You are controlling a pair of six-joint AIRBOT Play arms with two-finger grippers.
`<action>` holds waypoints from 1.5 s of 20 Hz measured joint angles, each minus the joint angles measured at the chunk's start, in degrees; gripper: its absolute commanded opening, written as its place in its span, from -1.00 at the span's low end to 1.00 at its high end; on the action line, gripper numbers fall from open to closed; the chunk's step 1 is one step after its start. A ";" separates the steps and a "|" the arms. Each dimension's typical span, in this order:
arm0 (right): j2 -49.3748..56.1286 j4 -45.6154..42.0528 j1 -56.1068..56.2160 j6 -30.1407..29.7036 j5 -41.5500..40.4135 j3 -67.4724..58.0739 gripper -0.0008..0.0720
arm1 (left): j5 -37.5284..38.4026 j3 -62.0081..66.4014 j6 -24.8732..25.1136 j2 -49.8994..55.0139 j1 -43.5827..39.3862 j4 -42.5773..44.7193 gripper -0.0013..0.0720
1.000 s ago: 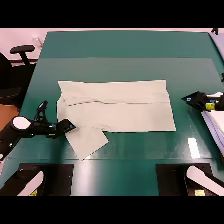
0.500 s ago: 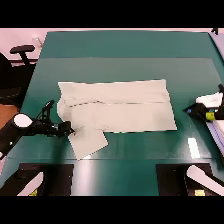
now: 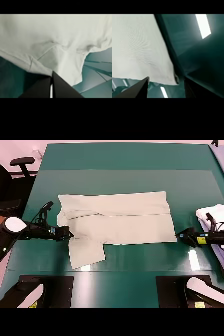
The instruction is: Fold the shirts.
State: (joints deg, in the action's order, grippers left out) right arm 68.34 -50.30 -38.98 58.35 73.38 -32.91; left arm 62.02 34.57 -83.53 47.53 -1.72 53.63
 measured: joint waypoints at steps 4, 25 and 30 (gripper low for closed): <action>4.37 1.25 4.22 -0.26 -0.39 -1.55 -0.92 | 0.04 0.74 0.22 0.00 0.00 0.09 -0.88; 15.04 6.64 22.32 10.12 3.10 -43.91 -0.93 | -23.50 13.57 5.64 4.87 -0.07 14.97 -0.88; 27.56 6.71 22.71 10.51 2.19 -52.78 -0.93 | -41.51 13.77 6.99 17.11 -0.09 15.52 -0.88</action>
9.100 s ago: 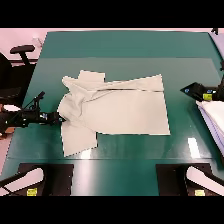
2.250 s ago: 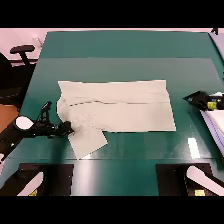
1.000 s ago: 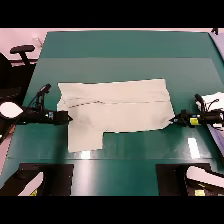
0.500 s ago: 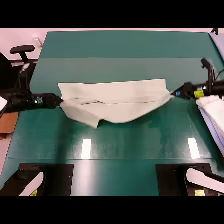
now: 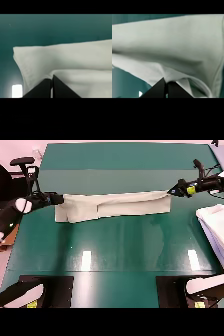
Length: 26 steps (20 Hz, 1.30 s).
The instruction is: Fold the shirts.
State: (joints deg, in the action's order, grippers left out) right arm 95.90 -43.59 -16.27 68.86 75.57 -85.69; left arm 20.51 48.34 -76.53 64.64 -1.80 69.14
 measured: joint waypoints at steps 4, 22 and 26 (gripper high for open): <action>8.72 0.48 0.07 0.07 0.15 -5.40 -0.93 | -12.52 0.11 0.37 6.54 -0.04 -0.46 -0.88; 14.78 1.51 -3.65 0.00 2.10 -25.51 0.47 | 9.66 21.49 9.11 12.33 4.22 -1.53 -0.44; 11.82 -0.66 -6.21 0.37 2.97 -20.46 0.88 | 19.91 24.57 9.35 15.82 -3.13 -6.64 -0.88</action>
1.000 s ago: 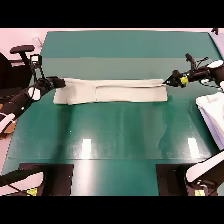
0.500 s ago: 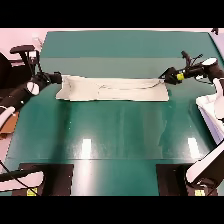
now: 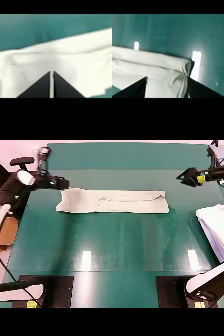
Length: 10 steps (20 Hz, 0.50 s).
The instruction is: Fold the shirts.
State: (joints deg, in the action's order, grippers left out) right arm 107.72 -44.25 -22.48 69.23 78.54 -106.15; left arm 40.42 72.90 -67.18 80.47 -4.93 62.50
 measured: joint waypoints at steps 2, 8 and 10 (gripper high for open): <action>-0.66 -2.05 -0.66 -0.11 1.05 3.91 0.88 | 2.45 0.61 -1.18 2.97 -4.28 -3.61 -0.89; -1.31 -2.89 -0.81 -2.69 0.57 13.60 0.88 | 4.68 7.26 -8.02 14.49 -15.69 -10.40 -0.89; -1.33 -2.95 -0.76 -3.78 -0.42 15.15 0.88 | 5.09 10.71 -11.43 18.51 -17.84 -10.97 -0.89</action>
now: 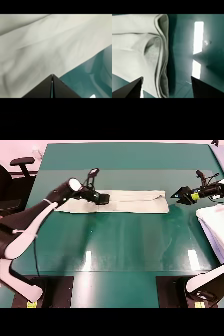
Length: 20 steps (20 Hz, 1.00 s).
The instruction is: Fold the shirts.
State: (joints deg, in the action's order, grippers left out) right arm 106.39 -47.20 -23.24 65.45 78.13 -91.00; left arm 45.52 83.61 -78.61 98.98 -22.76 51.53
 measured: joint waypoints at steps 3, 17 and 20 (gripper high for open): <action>-0.04 0.04 0.02 -1.57 -1.05 1.07 0.88 | 1.27 3.56 -4.22 4.26 -2.01 0.37 -0.89; 4.13 4.61 6.08 -7.50 -4.24 1.62 -0.75 | 1.53 6.32 -12.24 10.58 -3.80 4.28 -0.89; 4.33 3.34 7.67 -7.65 -6.29 1.77 -0.93 | 1.53 6.32 -12.37 10.71 -3.87 4.50 -0.89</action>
State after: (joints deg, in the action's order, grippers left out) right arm 110.72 -43.86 -15.57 57.80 71.83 -89.23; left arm 47.05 89.93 -90.98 109.69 -26.63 56.03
